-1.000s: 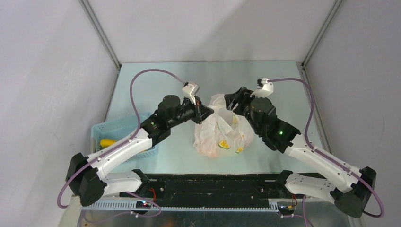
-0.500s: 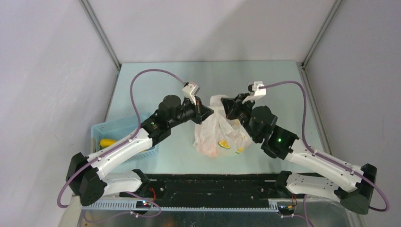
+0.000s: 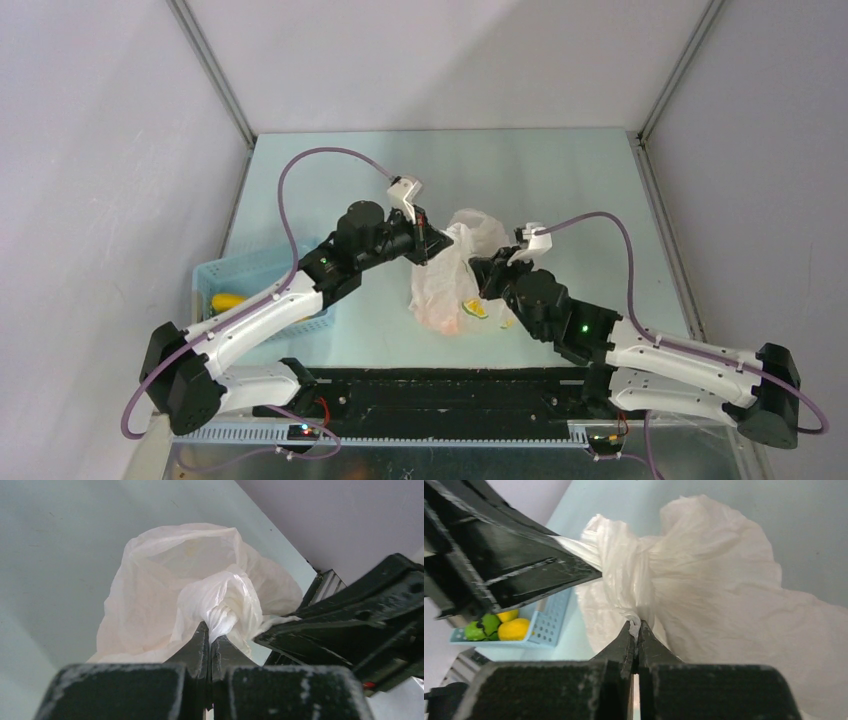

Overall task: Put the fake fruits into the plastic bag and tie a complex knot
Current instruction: Tie the plastic bag at the center of the board.

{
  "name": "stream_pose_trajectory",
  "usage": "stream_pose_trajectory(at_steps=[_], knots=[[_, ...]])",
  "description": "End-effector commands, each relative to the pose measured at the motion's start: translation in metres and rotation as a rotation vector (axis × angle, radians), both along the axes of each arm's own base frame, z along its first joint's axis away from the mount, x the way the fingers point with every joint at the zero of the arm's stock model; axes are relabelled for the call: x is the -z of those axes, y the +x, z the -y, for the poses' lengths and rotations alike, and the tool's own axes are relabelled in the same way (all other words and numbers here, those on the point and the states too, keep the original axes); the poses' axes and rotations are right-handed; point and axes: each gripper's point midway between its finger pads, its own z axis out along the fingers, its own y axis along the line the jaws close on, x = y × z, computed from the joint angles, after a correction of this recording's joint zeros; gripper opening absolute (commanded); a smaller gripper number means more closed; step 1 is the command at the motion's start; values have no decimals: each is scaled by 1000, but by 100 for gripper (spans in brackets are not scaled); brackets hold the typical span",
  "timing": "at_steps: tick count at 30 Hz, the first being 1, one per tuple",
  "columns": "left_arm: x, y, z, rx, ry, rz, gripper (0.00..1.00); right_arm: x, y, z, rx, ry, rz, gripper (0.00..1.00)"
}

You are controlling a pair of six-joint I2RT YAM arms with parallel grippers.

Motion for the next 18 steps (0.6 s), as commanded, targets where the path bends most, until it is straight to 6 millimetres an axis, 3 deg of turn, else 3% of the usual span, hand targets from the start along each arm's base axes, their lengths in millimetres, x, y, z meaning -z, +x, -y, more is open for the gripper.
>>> stream_pose_trajectory(at_steps=[1, 10, 18], knots=[[-26, -6, 6, 49, -61, 37, 0, 1, 9, 9, 80, 14, 36, 0], [-33, -27, 13, 161, -76, -9, 3, -8, 21, 9, 52, -2, 121, 0], [-34, -23, 19, 152, -119, -56, 5, -10, 16, 10, 19, 18, 153, 0]])
